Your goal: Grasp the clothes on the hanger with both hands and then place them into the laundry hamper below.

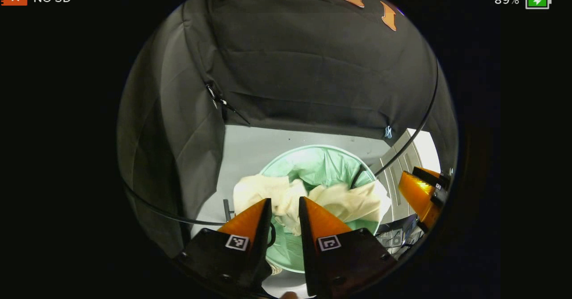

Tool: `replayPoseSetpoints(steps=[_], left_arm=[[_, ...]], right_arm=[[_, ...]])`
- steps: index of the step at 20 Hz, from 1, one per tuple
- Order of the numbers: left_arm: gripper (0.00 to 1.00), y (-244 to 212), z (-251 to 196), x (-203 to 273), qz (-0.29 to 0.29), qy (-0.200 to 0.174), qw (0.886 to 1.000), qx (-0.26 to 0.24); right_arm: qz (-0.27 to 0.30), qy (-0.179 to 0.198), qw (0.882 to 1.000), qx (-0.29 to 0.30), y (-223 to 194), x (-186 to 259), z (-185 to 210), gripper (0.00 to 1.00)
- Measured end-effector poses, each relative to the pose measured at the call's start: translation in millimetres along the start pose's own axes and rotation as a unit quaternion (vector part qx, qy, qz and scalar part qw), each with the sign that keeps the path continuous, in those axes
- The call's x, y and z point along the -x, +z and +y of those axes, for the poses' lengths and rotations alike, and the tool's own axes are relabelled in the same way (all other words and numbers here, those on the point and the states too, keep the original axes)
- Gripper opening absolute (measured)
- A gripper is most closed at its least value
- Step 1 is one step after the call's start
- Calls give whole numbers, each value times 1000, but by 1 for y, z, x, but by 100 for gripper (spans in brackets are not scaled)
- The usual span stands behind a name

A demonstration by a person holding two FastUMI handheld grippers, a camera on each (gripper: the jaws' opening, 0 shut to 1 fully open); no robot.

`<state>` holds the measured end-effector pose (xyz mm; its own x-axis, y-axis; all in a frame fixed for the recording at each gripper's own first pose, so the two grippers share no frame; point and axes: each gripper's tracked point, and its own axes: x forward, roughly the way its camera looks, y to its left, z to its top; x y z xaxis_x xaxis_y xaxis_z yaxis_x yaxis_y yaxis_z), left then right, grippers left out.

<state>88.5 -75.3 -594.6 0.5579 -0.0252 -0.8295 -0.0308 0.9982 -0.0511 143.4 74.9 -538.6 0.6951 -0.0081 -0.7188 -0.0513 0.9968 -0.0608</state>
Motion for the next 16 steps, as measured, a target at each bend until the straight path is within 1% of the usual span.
replayPoseSetpoints(steps=[1, 2, 3, 5, 6, 9, 11, 12, 16], left_arm=[[53, -1, 0, 4, -1, 0, 1000, -1], [67, -2, -1, 7, -2, 1, 1000, -3], [80, -2, -1, 8, -5, 4, 1000, -7], [82, 0, 0, 12, -9, 10, 1000, -17], [82, 0, -1, 16, -11, 14, 1000, -20], [82, 3, 2, 32, -19, 18, 999, -26], [82, 9, 4, 41, -28, 27, 999, -26], [84, 13, 5, 46, -34, 29, 999, -22], [82, 37, 2, 74, -67, 21, 997, -17]], right_arm=[[-4, -1, 1000, 2, 2, 2, 0, 74], [-7, -1, 1000, 2, 3, 5, 1, 78], [-8, -1, 1000, 3, 6, 11, 3, 86], [-11, -2, 1000, 3, 9, 19, 3, 92], [-13, -4, 1000, 3, 11, 23, 2, 93], [-21, -11, 1000, 2, 15, 34, -2, 93], [-28, -10, 1000, -1, 21, 42, 0, 93], [-32, -10, 999, -4, 26, 49, 1, 93], [-67, -4, 998, -15, 64, 79, 3, 93]])
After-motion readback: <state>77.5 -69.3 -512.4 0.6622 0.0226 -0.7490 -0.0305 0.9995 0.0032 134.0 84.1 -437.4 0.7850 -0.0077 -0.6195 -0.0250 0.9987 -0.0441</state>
